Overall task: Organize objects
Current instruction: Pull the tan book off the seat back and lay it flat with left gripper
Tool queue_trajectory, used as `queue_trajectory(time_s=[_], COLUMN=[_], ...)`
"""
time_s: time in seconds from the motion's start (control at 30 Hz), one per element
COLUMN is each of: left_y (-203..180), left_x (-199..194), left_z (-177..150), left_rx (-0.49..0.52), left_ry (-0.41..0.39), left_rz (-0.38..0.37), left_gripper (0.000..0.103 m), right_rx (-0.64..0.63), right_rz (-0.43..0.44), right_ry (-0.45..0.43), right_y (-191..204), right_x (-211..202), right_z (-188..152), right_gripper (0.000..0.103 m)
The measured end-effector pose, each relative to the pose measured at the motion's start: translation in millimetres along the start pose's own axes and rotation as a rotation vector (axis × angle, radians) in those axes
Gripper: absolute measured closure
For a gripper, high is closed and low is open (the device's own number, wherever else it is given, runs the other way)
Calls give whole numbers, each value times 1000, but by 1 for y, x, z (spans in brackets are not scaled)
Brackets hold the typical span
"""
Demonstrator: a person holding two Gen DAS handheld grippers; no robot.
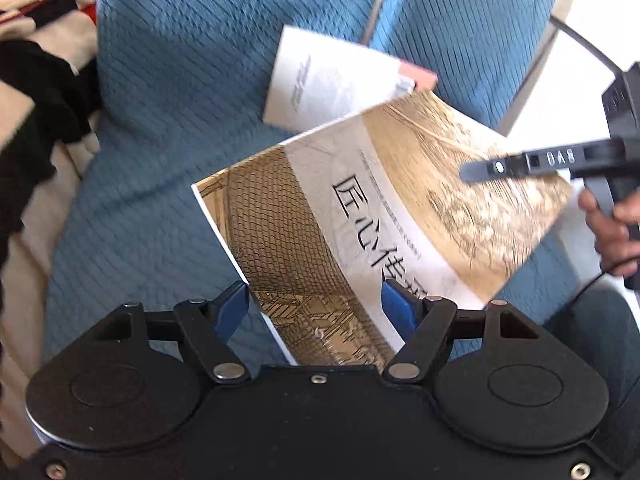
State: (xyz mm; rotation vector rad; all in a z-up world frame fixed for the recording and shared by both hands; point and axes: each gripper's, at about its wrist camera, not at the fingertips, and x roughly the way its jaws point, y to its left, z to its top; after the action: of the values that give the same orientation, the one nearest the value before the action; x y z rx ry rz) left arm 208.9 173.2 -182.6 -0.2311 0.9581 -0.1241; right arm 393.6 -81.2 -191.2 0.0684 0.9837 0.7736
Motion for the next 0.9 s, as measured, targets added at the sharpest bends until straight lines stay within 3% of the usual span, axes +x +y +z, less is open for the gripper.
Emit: queue_trajectory(time_s=[0.17, 0.3, 0.33, 0.4, 0.53, 0.6, 0.7, 0.9], left_y=[-8, -10, -12, -20, -21, -20, -21, -20], left_x=[34, 66, 71, 71, 70, 67, 58, 31], left_z=[-11, -20, -22, -23, -24, -26, -25, -17], left_rx=[19, -9, -3, 34, 42, 47, 63, 113], left_ry=[139, 267, 291, 289, 302, 291, 270, 189], left_rz=[-12, -36, -27, -19, -23, -21, 2, 70], left_gripper=[34, 41, 39, 39, 38, 38, 35, 29], right_rx=[23, -21, -37, -50, 12, 62, 77, 179], right_rz=[-8, -96, -112, -135, -102, -107, -178, -230], right_ry=[49, 110, 122, 126, 111, 103, 105, 43], right_y=[-24, -30, -31, -33, -45, -51, -51, -55], right_x=[27, 59, 66, 72, 72, 70, 65, 39], right_z=[-3, -10, -12, -15, -15, -16, -20, -29], right_gripper=[80, 80, 80, 80, 79, 74, 65, 64])
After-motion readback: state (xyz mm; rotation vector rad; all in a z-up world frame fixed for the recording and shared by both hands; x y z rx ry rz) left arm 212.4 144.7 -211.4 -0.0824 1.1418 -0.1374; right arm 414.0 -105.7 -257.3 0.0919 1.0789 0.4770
